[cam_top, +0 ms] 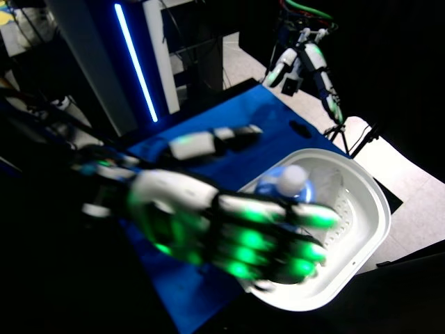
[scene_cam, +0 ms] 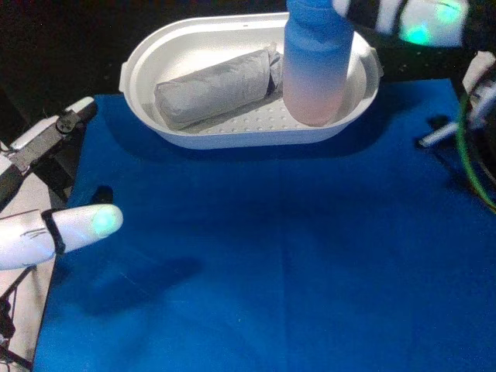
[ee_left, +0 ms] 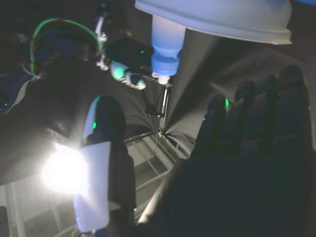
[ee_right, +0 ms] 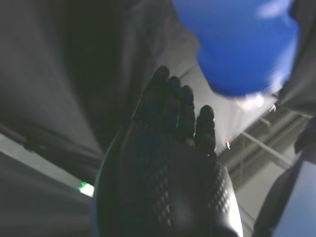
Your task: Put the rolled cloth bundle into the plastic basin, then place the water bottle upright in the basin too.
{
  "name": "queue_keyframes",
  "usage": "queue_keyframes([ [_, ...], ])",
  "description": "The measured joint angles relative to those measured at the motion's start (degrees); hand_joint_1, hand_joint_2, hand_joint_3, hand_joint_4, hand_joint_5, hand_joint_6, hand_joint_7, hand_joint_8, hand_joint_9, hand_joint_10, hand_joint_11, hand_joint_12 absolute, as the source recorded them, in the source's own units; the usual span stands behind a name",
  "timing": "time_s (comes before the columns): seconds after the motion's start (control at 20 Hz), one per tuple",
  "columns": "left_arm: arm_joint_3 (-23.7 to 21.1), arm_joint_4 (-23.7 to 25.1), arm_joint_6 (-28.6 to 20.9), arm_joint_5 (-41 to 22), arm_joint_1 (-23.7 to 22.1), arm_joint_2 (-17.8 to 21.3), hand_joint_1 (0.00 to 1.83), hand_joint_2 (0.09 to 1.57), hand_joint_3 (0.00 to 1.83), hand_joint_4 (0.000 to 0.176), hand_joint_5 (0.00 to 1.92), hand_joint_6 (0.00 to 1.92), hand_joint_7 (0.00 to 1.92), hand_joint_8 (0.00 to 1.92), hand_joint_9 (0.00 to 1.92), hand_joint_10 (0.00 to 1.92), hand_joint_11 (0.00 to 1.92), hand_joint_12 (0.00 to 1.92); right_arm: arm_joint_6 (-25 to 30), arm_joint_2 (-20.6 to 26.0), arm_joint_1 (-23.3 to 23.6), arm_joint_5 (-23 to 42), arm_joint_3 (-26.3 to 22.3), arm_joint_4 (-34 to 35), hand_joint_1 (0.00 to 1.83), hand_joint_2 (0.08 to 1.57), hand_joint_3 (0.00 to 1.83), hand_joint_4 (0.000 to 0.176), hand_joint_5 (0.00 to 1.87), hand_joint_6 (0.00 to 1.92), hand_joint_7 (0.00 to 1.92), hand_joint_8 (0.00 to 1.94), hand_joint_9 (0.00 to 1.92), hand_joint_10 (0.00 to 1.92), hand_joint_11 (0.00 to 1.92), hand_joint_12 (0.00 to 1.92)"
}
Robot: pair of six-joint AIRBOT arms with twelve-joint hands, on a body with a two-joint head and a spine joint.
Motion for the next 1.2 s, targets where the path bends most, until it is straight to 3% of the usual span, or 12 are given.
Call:
queue_keyframes([
  [0.1,-0.59,-0.26,0.26,-1.09,0.15,1.49,0.62,0.90,0.00,0.176,0.08,0.01,0.04,0.00,0.00,0.00,0.00,0.00,-8.11,6.12,-1.53,1.36,-6.88,0.35,0.73,0.93,0.00,0.176,0.00,0.00,0.00,0.00,0.00,0.00,0.00,0.00],
  [0.2,-0.94,-0.44,0.55,-2.16,0.52,2.47,0.57,0.89,0.00,0.176,0.06,0.00,0.02,0.00,0.00,0.00,0.00,0.00,-10.58,10.08,-4.61,5.14,-11.08,0.35,0.76,0.91,0.00,0.176,0.00,0.00,0.00,0.00,0.00,0.00,0.00,0.00],
  [0.3,-1.49,-0.98,0.92,-2.99,0.85,3.37,0.39,0.91,0.01,0.168,0.00,0.00,0.00,0.00,0.00,0.00,0.00,0.00,-10.86,14.10,-11.45,9.51,-15.72,1.36,0.80,0.88,0.00,0.176,0.00,0.00,0.00,0.00,0.00,0.00,0.00,0.00],
  [0.4,-2.47,-1.05,1.38,-4.50,1.62,4.57,0.49,0.90,0.00,0.176,0.04,0.01,0.00,0.00,0.00,0.00,0.00,0.00,-13.57,17.20,-19.41,14.19,-21.03,6.64,0.74,0.86,0.00,0.176,0.00,0.00,0.00,0.00,0.00,0.00,0.00,0.00],
  [0.5,-4.24,-1.53,1.99,-7.15,3.41,5.79,0.43,0.89,0.00,0.176,0.00,0.00,0.00,0.00,0.00,0.00,0.00,0.00,-19.34,20.81,-28.41,22.43,-28.11,13.92,0.73,0.90,0.00,0.176,0.00,0.00,0.00,0.00,0.00,0.00,0.00,0.00],
  [0.75,-7.98,-4.70,2.29,-13.84,9.20,7.72,0.43,0.85,0.00,0.176,0.00,0.00,0.00,0.00,0.00,0.00,0.00,0.00,-19.71,22.88,-46.21,38.53,-36.98,22.73,0.77,0.88,0.00,0.176,0.00,0.00,0.00,0.00,0.00,0.00,0.00,0.00],
  [0.95,-9.62,-5.62,2.82,-16.52,10.62,8.00,0.44,0.85,0.00,0.176,0.00,0.00,0.00,0.00,0.00,0.00,0.02,0.01,-19.82,22.03,-48.74,42.62,-38.47,25.33,0.76,0.91,0.00,0.176,0.00,0.00,0.00,0.00,0.00,0.00,0.00,0.00],
  [1.1,-9.62,-6.34,2.86,-16.50,10.75,8.00,0.46,0.85,0.00,0.176,0.00,0.00,0.00,0.00,0.04,0.01,0.08,0.04,-19.78,20.76,-48.74,41.81,-38.51,24.44,0.72,0.91,0.00,0.176,0.00,0.00,0.00,0.00,0.00,0.00,0.00,0.00],
  [1.15,-9.62,-6.56,2.86,-16.52,10.75,8.00,0.43,0.87,0.01,0.176,0.00,0.00,0.01,0.00,0.06,0.02,0.13,0.06,-19.78,20.79,-48.74,41.94,-38.49,24.39,0.73,0.92,0.01,0.176,0.00,0.00,0.00,0.00,0.00,0.00,0.00,0.00],
  [1.2,-9.62,-6.40,2.84,-16.57,10.75,8.00,0.25,0.97,0.01,0.176,0.00,0.00,0.00,0.00,0.06,0.01,0.17,0.09,-19.78,20.98,-48.72,42.01,-38.49,24.46,0.75,0.95,0.02,0.176,0.00,0.00,0.00,0.00,0.00,0.00,0.00,0.00],
])
